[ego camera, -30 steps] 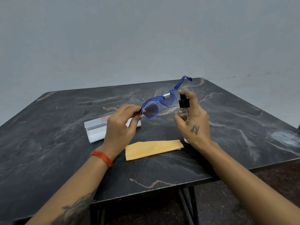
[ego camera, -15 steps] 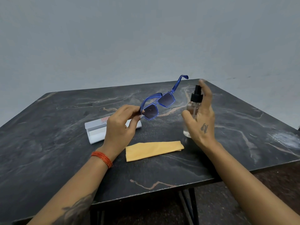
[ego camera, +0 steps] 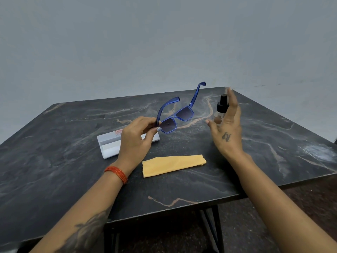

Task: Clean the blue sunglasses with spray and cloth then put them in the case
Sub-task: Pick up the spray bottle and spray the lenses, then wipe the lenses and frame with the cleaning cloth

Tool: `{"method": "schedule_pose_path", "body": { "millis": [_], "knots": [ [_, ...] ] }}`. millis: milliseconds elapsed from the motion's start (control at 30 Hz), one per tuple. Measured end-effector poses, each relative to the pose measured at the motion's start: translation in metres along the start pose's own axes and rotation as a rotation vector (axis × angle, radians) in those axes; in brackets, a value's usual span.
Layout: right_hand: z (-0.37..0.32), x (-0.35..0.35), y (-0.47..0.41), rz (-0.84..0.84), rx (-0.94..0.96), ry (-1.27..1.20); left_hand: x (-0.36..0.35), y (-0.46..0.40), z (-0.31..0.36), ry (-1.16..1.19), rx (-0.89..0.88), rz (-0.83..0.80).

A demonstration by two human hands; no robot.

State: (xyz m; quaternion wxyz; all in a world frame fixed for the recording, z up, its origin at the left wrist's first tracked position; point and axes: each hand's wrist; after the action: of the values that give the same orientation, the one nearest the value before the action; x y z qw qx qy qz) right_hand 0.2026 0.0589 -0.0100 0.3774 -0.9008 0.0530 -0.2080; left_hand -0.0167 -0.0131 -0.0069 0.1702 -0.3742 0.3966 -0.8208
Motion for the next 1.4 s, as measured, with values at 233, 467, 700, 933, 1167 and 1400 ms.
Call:
{"method": "schedule_pose_path", "body": {
  "millis": [233, 467, 700, 933, 1167, 1400],
  "knots": [
    [-0.006, 0.008, 0.005, -0.001, -0.100, -0.026, 0.001, 0.000, 0.000, 0.003, 0.029, 0.010],
    [-0.030, 0.011, 0.009, 0.269, 0.109, 0.045, 0.002, -0.001, 0.001, 0.018, 0.034, 0.039],
    [-0.063, -0.015, 0.031, 0.057, 0.414, 0.016, 0.004, -0.001, 0.000, 0.004, 0.027, 0.054],
    [-0.060, -0.021, 0.032, -0.784, 0.229, 0.112, 0.003, -0.002, -0.003, -0.006, 0.031, 0.045],
    [-0.061, -0.025, 0.023, -1.064, 0.132, 0.101, 0.001, -0.004, -0.004, -0.014, 0.043, 0.032],
    [-0.066, -0.034, 0.016, -1.188, 0.075, 0.087, 0.001, -0.001, -0.005, -0.021, 0.047, 0.027]
  ]
}}
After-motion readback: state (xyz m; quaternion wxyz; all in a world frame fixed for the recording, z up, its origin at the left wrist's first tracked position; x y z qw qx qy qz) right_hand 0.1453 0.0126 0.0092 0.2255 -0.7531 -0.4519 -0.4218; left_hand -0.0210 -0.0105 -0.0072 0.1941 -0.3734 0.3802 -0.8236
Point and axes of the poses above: each hand's wrist, its own y-axis away from the middle knuckle, its own x-axis out of the back of the hand, z = x × y, and after that the axes turned 5 degrees about -z, right-handed
